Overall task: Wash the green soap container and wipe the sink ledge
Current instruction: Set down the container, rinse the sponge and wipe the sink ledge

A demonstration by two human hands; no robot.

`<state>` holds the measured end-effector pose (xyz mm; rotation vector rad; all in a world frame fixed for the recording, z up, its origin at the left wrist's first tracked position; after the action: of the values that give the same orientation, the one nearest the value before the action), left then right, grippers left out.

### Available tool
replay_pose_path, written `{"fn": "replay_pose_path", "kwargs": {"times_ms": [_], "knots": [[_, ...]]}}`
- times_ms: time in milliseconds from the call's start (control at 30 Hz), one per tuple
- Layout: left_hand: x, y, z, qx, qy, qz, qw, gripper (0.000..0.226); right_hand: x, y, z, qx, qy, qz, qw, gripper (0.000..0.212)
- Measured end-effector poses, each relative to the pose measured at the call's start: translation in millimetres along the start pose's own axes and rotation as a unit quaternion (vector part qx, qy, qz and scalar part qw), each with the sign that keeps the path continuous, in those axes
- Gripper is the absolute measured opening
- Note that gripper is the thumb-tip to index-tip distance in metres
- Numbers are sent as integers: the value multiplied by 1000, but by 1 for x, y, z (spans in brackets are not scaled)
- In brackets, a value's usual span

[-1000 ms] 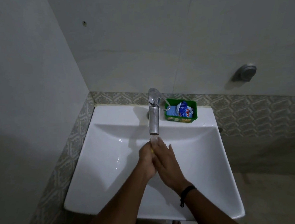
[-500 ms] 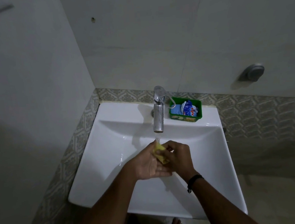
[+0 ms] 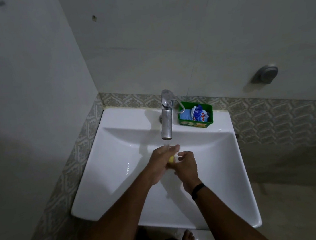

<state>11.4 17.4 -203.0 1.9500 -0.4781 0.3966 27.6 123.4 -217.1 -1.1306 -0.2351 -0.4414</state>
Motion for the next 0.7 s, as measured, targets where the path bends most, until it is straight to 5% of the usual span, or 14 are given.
{"fn": "replay_pose_path", "kwargs": {"times_ms": [133,267,400,533,700], "knots": [[0,-1,4,-72,69,-51,994,21,14,-17,-11,-70,-167,56,982,27],[5,-3,-4,-72,146,-72,984,34,27,-18,-18,-291,-328,9,899,47],[1,-8,-8,-117,208,-38,970,63,24,-4,-31,-441,-314,-78,837,53],[9,-5,-10,-191,258,-23,947,66,18,-10,-42,-349,-251,-49,901,68],[10,4,-11,-179,250,-81,948,62,11,-9,-48,-350,-226,-55,907,69]]}}
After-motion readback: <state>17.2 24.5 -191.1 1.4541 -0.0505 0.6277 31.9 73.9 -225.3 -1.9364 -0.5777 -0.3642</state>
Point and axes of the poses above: each hand's wrist, its own x-axis away from the middle knuckle, its own z-axis out of the back of the hand, y = z × x, the point moved 6 cm from there along -x, towards the middle knuckle, and after that the axes turned 11 degrees about x, right-handed, at the moved point
